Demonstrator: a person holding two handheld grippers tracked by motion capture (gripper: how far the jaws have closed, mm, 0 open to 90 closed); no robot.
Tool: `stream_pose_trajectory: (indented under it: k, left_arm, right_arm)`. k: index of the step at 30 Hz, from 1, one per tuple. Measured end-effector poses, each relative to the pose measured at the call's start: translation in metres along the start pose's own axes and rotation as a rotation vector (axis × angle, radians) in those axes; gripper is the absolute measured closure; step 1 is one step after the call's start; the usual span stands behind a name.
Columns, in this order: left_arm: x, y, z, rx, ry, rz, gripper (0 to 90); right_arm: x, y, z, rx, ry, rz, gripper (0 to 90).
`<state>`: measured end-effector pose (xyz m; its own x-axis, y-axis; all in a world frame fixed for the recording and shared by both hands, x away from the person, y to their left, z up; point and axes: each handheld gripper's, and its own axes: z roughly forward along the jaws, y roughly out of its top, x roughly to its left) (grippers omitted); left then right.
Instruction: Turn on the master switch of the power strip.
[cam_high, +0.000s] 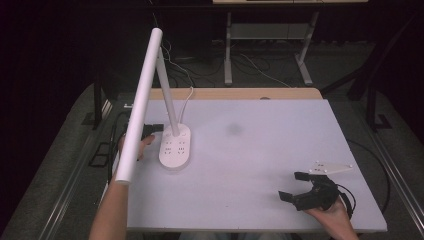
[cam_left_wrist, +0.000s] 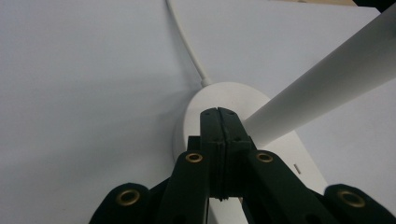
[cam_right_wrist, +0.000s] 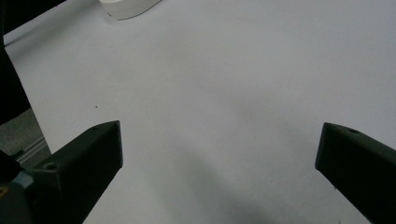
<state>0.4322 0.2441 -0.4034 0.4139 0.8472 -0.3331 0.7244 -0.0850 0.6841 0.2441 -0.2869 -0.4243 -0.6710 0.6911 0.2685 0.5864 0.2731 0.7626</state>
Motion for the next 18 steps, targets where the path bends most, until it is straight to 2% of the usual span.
stream_pose_trajectory:
  k: [11,18]
  left_arm:
    - [-0.004,-0.003,0.008,0.029,0.002,0.031,89.6]
    - [-0.006,-0.004,0.013,0.045,0.007,0.034,89.6]
  right_arm:
    - [0.001,0.000,0.001,0.010,0.002,0.000,0.2]
    - [0.001,0.000,0.002,0.013,0.003,-0.002,0.2]
